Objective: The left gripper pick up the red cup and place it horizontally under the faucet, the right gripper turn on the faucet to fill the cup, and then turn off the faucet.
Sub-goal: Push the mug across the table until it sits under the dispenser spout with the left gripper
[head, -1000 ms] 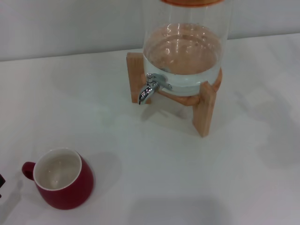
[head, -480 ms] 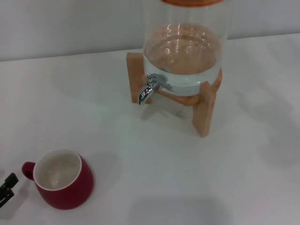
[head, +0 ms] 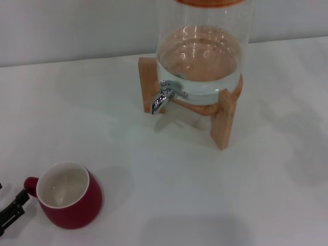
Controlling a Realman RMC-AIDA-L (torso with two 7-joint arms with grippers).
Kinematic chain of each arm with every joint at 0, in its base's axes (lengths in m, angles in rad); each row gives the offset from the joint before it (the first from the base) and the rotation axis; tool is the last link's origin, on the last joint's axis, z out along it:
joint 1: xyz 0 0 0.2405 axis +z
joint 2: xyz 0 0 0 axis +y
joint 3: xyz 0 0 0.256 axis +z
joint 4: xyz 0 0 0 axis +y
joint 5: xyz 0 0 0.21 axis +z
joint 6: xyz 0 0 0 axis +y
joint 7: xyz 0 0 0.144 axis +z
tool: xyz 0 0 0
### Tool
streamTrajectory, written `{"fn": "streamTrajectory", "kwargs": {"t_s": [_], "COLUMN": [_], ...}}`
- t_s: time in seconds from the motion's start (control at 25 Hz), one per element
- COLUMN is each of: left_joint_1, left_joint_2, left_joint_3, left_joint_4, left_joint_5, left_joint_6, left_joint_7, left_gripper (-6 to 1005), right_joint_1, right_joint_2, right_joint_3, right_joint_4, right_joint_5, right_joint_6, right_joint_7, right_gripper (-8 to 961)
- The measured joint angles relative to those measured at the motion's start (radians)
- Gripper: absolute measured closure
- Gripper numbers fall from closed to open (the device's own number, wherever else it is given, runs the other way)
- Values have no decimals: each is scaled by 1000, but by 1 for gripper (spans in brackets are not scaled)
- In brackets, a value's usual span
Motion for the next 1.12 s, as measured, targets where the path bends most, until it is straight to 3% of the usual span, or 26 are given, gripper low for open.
{"fn": "streamTrajectory", "kwargs": {"t_s": [1.12], "left_joint_1": [-12], "left_joint_2": [0], "left_joint_3": [1], "left_joint_4": [34], "left_joint_5": [61], "left_joint_6": [6], "left_joint_7": [-30], "left_gripper": [234], "right_joint_1": [-12], "right_joint_2": [0], "right_joint_3": [0], "right_joint_4": [0], "right_joint_5": [2], "right_joint_6": [10], "right_joint_7": [0], "right_gripper": [233]}}
